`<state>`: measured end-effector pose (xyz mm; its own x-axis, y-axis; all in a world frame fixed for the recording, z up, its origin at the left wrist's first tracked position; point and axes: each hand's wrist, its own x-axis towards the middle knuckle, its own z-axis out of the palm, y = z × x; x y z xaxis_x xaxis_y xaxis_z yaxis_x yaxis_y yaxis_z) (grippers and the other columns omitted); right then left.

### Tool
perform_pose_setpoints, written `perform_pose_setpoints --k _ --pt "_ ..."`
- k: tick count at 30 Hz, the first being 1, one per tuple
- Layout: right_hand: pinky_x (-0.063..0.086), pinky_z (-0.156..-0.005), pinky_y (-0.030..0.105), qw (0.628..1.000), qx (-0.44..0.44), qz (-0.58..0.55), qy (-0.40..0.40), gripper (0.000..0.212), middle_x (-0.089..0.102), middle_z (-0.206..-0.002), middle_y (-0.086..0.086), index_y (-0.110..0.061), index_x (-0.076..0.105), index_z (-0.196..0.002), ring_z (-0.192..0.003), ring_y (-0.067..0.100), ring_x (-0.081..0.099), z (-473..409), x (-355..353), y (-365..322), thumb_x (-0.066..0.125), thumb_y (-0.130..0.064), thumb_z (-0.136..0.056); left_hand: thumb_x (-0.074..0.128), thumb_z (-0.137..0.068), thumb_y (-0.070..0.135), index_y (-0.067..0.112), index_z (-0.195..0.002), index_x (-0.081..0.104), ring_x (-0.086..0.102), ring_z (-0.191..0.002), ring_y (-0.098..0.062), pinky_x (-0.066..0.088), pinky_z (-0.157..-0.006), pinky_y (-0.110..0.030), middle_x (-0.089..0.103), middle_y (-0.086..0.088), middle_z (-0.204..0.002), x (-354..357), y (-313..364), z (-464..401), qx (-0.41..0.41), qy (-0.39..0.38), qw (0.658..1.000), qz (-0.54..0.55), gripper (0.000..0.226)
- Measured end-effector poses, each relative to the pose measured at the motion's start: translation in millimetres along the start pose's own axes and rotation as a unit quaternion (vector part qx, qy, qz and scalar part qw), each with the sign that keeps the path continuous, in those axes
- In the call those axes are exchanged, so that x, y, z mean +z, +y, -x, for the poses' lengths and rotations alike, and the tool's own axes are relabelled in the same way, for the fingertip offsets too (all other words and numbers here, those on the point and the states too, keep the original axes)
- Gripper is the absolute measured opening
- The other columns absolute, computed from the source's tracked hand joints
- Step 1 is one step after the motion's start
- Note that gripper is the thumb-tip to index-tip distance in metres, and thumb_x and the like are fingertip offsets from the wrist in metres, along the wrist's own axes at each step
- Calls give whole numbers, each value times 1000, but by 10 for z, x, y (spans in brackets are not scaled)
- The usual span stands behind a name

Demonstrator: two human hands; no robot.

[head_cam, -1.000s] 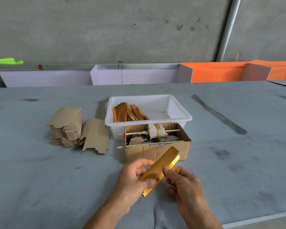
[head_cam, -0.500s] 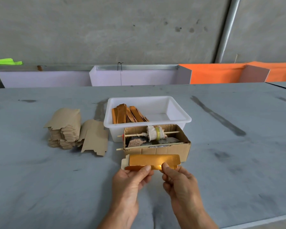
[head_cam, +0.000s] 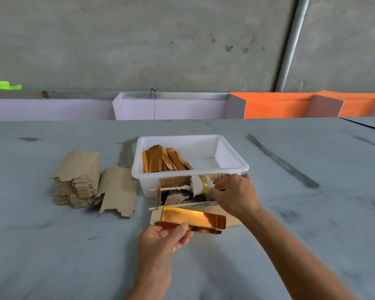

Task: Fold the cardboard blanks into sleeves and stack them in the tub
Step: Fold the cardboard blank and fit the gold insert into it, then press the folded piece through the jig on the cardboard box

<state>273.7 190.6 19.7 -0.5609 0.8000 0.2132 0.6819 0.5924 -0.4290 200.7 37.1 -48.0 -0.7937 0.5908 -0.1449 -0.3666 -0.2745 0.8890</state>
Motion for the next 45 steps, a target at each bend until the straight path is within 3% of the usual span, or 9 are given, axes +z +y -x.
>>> perform_pose_setpoints --k 7,9,24,29,33,36,38,42,45 --pt "50 -70 25 992 34 -5 -118 30 61 -90 1 -11 63 -93 -91 16 57 -255 90 -3 67 -38 -81 73 -71 -5 1 -88 66 70 -64 -31 55 -53 -26 72 -18 -78 -5 -14 -27 5 -28 999 -34 19" --pt "46 -62 20 990 48 -16 -129 28 58 -86 -2 -13 60 -93 -84 14 56 -262 119 -16 70 -35 -79 73 -72 -4 2 -88 66 70 -63 -30 54 -52 -26 72 -17 -77 -7 -11 -26 7 -22 999 -37 18" --pt "47 -55 20 984 124 -87 -90 41 62 -92 3 -9 62 -107 -78 14 59 -307 183 -53 80 -24 -72 74 -73 0 5 -87 66 70 -64 -26 52 -61 -33 73 -12 -74 -26 -12 -14 11 -7 998 -57 16" --pt "54 -66 25 979 133 -121 -90 35 57 -84 1 -11 55 -100 -77 15 58 -341 138 -71 78 -19 -74 74 -73 -1 5 -85 67 69 -61 -24 51 -60 -31 72 -13 -72 -15 1 -20 16 -10 998 -58 15" --pt "44 -51 18 978 135 -131 -92 24 55 -78 0 -10 56 -96 -66 12 53 -366 63 -98 73 -15 -79 72 -74 -3 5 -82 67 68 -59 -22 55 -55 -26 72 -13 -69 -4 -10 -21 26 -16 997 -67 13" --pt "55 -64 23 981 130 -97 -109 25 63 -88 6 -5 62 -102 -76 14 62 -374 33 -130 71 -13 -80 72 -75 -4 7 -81 68 69 -61 -21 54 -54 -22 72 -10 -69 14 -34 -32 35 -17 996 -76 13" --pt "57 -68 26 981 132 -81 -118 24 65 -89 9 -4 63 -98 -79 17 65 -371 25 -139 73 -10 -77 72 -74 -4 7 -81 69 69 -64 -19 53 -54 -19 73 -8 -70 37 -50 -50 40 -13 996 -82 14" --pt "37 -39 16 983 139 -67 -98 26 55 -68 2 -11 52 -70 -57 9 52 -340 -40 -177 77 -7 -70 74 -71 -8 5 -80 68 70 -65 -11 51 -58 -13 74 -5 -71 75 -74 -87 46 5 996 -78 17" --pt "43 -44 19 985 129 -62 -93 35 57 -69 3 -12 47 -66 -60 12 54 -337 -89 -226 80 -2 -63 74 -70 -8 5 -77 69 70 -65 -10 50 -58 -12 74 -5 -71 83 -88 -73 49 -5 995 -82 16"
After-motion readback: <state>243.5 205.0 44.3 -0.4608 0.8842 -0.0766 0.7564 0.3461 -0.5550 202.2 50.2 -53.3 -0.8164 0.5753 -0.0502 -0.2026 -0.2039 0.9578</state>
